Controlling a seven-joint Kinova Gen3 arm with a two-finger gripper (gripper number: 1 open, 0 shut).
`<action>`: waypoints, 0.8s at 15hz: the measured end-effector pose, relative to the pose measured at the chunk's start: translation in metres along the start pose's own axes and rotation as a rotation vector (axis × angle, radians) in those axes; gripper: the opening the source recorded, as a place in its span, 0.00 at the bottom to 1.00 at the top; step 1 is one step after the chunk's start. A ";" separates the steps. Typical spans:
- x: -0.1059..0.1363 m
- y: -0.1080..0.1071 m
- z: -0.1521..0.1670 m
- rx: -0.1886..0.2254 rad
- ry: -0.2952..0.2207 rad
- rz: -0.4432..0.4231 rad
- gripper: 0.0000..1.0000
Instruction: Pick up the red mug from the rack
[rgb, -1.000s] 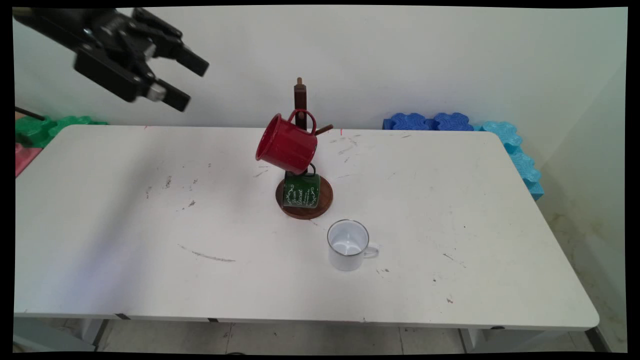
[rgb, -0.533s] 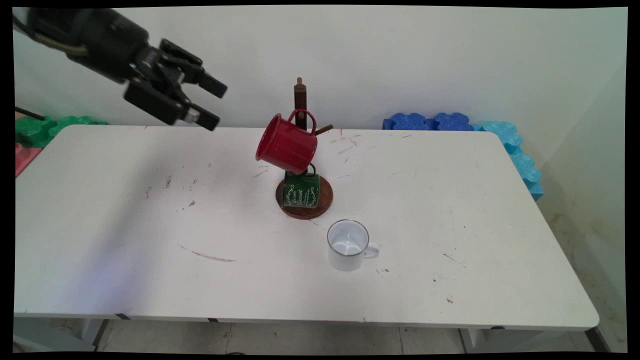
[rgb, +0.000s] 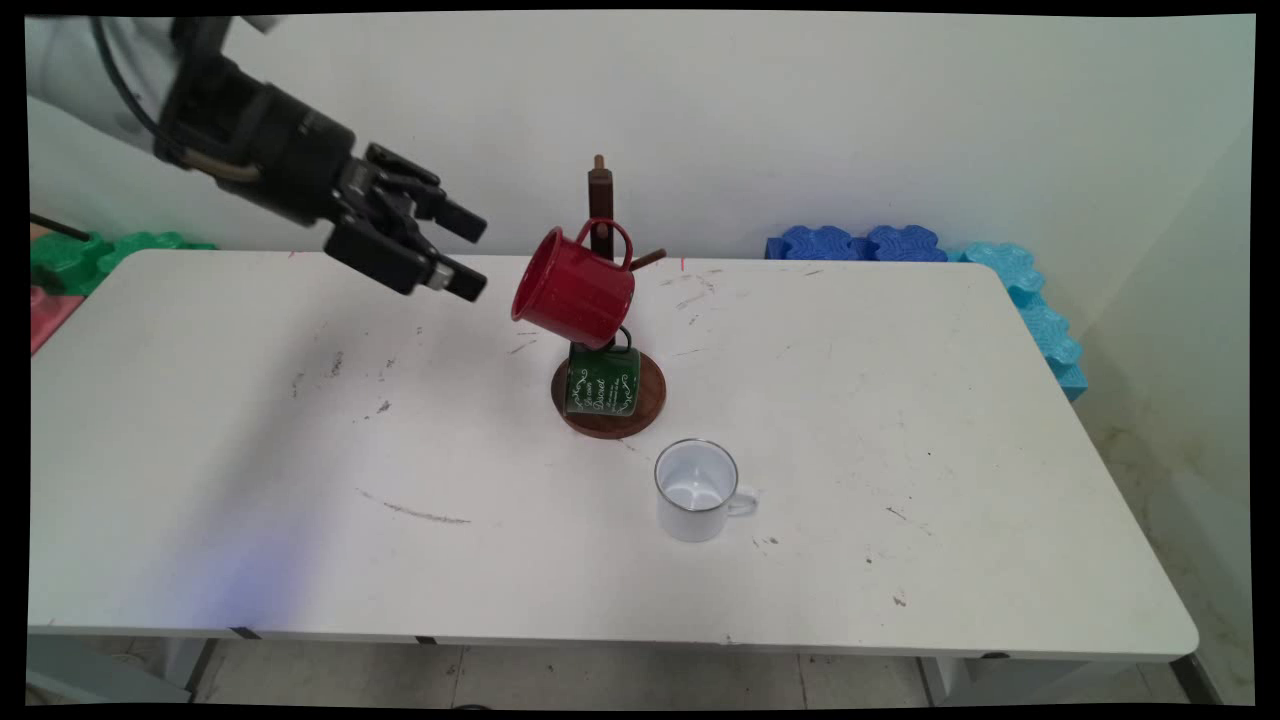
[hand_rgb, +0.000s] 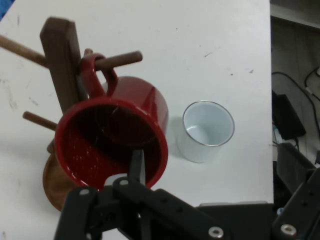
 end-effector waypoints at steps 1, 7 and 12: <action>-0.004 -0.002 0.006 0.004 0.001 -0.015 1.00; -0.014 -0.008 0.029 0.013 0.010 -0.076 1.00; -0.019 -0.010 0.045 0.006 0.015 -0.136 1.00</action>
